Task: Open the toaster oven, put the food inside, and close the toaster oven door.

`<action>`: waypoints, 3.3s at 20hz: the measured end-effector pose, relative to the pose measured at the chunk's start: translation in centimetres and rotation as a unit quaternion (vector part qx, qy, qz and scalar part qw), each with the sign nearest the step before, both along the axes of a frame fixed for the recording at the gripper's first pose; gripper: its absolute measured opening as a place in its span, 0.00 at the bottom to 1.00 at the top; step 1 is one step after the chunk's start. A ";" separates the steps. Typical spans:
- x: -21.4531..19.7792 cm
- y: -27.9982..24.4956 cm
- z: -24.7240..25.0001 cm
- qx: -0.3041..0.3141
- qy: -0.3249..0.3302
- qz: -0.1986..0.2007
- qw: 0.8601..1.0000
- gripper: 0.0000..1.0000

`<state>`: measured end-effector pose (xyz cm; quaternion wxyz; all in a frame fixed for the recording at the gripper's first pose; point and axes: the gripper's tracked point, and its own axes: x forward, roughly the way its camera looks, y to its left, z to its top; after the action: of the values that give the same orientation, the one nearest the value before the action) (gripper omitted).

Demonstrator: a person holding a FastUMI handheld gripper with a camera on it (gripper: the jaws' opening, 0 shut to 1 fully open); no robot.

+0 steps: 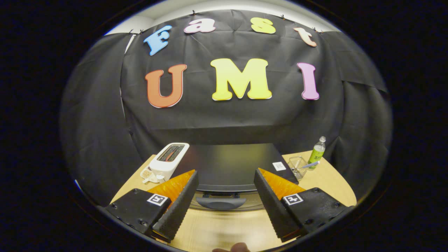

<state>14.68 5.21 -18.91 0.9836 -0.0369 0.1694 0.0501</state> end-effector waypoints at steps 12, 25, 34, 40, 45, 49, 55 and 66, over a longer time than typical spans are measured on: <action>2.6 -0.6 -8.1 -0.004 0.082 -0.029 0.996 1.00; -3.2 -1.3 -11.3 -0.015 0.102 -0.032 0.994 1.00; -8.6 -2.7 -16.7 -0.003 0.189 -0.037 0.981 1.00; -9.6 -3.5 -18.6 -0.010 0.212 -0.033 0.977 1.00; -11.2 -3.5 -17.6 -0.011 0.221 -0.013 0.975 1.00; -12.6 -3.6 -14.9 0.015 0.228 0.014 0.973 1.00; -17.3 1.5 -11.4 0.158 0.347 0.111 0.918 1.00; -21.2 10.3 -14.2 0.254 0.520 0.128 0.805 0.96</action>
<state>-6.56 15.54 -33.07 0.7070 0.2241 0.6306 0.2287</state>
